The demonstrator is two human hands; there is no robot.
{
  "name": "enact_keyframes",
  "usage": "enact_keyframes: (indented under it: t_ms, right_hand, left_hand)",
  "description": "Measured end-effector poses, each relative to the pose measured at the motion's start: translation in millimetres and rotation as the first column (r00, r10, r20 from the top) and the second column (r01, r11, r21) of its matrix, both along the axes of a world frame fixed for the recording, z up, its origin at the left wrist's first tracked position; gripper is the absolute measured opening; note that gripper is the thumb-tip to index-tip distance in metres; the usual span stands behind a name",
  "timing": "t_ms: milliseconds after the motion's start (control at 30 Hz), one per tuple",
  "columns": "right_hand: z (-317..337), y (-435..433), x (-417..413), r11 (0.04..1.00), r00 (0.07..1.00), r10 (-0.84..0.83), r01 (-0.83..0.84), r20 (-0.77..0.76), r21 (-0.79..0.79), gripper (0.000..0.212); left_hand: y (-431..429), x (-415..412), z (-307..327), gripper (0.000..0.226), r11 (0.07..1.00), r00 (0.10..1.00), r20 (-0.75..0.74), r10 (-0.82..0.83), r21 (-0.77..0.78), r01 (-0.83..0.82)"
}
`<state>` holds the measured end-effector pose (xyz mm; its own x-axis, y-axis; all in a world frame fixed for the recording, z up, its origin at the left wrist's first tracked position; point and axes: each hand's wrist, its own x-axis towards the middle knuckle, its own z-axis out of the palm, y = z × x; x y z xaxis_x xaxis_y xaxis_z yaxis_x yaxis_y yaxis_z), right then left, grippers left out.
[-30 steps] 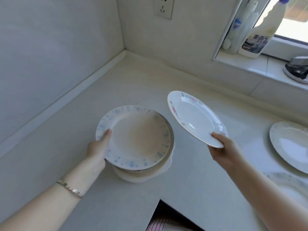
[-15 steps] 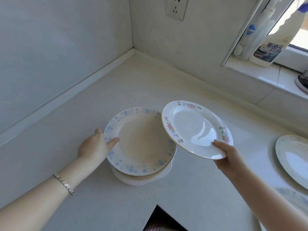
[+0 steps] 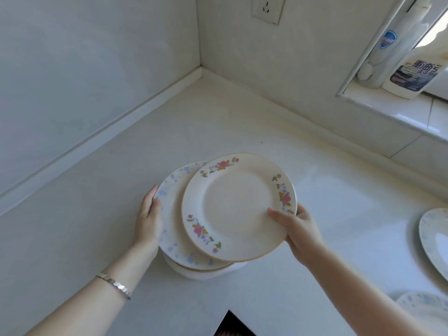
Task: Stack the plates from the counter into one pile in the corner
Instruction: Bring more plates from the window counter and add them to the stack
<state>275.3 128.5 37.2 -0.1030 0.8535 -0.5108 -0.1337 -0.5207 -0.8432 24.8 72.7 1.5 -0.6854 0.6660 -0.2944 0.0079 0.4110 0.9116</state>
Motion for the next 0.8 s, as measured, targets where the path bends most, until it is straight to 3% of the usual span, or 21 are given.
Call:
enact_keyframes:
  t_ms: [167,233,300,367,533,667,733,800]
  right_hand:
    - [-5.4,-6.5,-22.1,0.999,0.998,0.034,-0.036,0.058,0.031,0.014]
    - [-5.7,-7.4,-26.4,0.986,0.954,0.006,-0.055,0.299,0.157,0.007]
    - [-9.2,-6.3,-27.3,0.947,0.813,-0.019,-0.171,0.582,0.27,0.012]
    - [-14.6,-5.8,-30.0,0.935,0.749,-0.034,-0.21,0.662,0.285,0.014]
    - [-27.4,-15.4,-48.0,0.945,0.772,-0.028,-0.187,0.635,0.269,0.024]
    - [-29.6,-18.8,-50.5,0.953,0.794,0.046,-0.216,0.606,0.21,0.052]
    - [-26.7,-13.9,-52.8,0.972,0.866,0.099,-0.19,0.491,0.14,0.063]
    - [-26.4,-8.7,-56.9,0.989,0.948,0.066,-0.102,0.312,0.102,0.061]
  left_hand:
    - [2.9,-2.7,-3.3,0.039,1.0,0.998,0.059,0.02,0.014,-0.021]
    - [2.1,-3.5,-3.9,0.039,1.0,0.997,0.077,0.02,0.007,-0.021]
    - [1.5,-3.1,-2.3,0.039,1.0,0.997,0.072,0.015,0.015,-0.016]
    - [1.0,-1.7,0.4,0.039,1.0,0.997,0.073,0.009,0.013,-0.01]
    - [3.7,-10.7,-7.4,0.044,0.998,0.991,0.126,-0.053,-0.008,0.055]
    - [0.9,-8.4,-2.6,0.04,0.998,0.989,0.134,-0.058,0.031,0.055]
    - [-0.3,-6.1,-0.7,0.04,0.998,0.988,0.147,-0.051,0.048,0.045]
    - [-0.4,-5.2,0.5,0.041,0.998,0.985,0.167,-0.043,0.06,0.034]
